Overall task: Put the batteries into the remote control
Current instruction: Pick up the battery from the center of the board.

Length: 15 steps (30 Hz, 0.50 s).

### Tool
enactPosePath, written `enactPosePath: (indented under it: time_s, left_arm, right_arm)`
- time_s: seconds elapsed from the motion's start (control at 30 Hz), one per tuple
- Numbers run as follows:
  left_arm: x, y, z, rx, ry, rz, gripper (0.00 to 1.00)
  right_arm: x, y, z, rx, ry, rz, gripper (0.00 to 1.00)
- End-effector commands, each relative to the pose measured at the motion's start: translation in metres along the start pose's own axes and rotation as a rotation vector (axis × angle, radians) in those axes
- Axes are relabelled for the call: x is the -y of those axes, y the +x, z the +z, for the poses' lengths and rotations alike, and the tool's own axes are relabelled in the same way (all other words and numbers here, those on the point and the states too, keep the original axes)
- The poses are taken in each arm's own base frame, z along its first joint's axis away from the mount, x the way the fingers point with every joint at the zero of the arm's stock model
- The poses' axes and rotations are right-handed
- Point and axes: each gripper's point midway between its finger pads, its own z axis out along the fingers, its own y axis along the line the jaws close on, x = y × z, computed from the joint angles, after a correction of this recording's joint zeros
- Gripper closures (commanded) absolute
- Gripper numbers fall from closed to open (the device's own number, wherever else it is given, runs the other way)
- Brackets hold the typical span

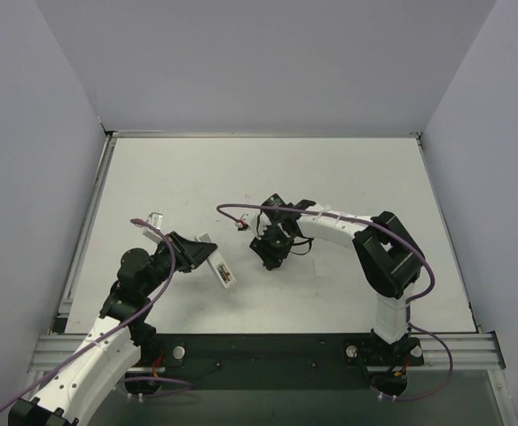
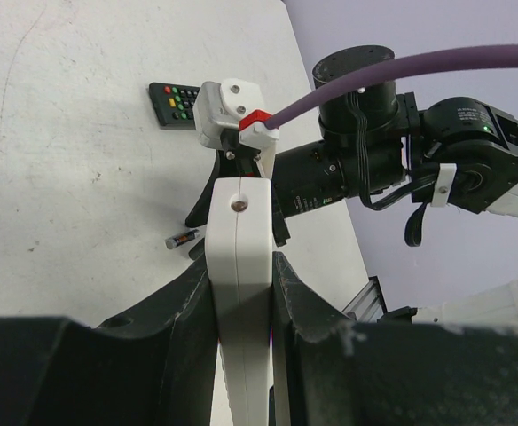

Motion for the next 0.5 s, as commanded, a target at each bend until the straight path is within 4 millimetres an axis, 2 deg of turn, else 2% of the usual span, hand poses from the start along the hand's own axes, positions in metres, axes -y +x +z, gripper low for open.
enactPosePath:
  time_s: [0.0,0.23,0.33,0.47]
  left_arm:
    - [0.012,-0.009,0.001,0.038,0.045,0.016,1.00]
    - [0.010,-0.008,0.000,0.041,0.040,0.012,1.00]
    - [0.007,-0.007,0.000,0.040,0.035,0.009,1.00]
    - [0.003,-0.006,0.001,0.041,0.027,-0.004,1.00]
  right_arm:
    - [-0.004,0.022,-0.005,-0.101,0.065,0.000,0.67]
    - [-0.006,0.030,0.001,-0.161,0.133,-0.035,0.72]
    - [-0.008,0.033,0.000,-0.173,0.149,-0.034,0.78]
    - [-0.012,0.037,-0.003,-0.179,0.156,-0.029,0.92]
